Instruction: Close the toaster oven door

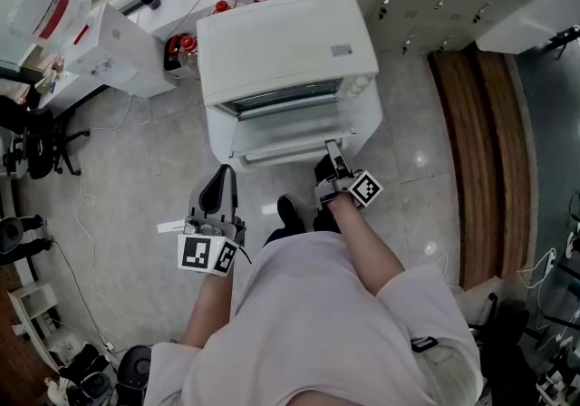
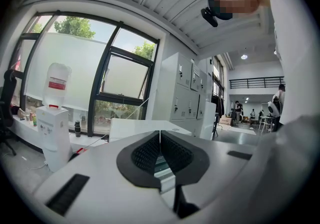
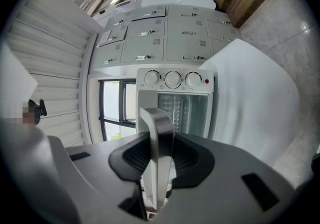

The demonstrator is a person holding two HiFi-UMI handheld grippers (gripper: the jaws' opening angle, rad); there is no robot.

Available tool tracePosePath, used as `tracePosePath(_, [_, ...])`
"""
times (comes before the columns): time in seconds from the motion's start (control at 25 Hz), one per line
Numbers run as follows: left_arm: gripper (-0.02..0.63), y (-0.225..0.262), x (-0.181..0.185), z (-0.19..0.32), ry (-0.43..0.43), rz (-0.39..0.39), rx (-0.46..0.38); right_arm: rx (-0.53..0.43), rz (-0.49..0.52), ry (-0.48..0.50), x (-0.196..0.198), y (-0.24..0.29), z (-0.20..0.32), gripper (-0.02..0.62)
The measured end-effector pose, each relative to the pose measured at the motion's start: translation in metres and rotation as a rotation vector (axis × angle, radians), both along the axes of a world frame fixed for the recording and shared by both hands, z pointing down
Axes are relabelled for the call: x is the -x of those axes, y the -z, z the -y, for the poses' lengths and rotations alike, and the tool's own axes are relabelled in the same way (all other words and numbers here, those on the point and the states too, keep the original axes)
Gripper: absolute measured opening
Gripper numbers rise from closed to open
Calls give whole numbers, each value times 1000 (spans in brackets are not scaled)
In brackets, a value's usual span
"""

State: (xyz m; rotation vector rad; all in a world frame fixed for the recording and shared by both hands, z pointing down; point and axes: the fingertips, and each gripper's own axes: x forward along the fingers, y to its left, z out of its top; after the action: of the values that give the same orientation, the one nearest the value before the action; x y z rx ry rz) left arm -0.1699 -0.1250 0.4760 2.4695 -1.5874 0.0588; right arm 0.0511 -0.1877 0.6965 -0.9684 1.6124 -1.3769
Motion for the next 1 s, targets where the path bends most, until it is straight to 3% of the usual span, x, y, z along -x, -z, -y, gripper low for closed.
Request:
tracePosePath(0.4, [21, 9, 10, -2, 31, -3, -28, -68, 4, -3, 3, 29, 30, 97])
tracePosePath(1.0, [21, 23, 24, 1, 69, -11, -69, -76, -1, -6, 5, 43, 54, 89])
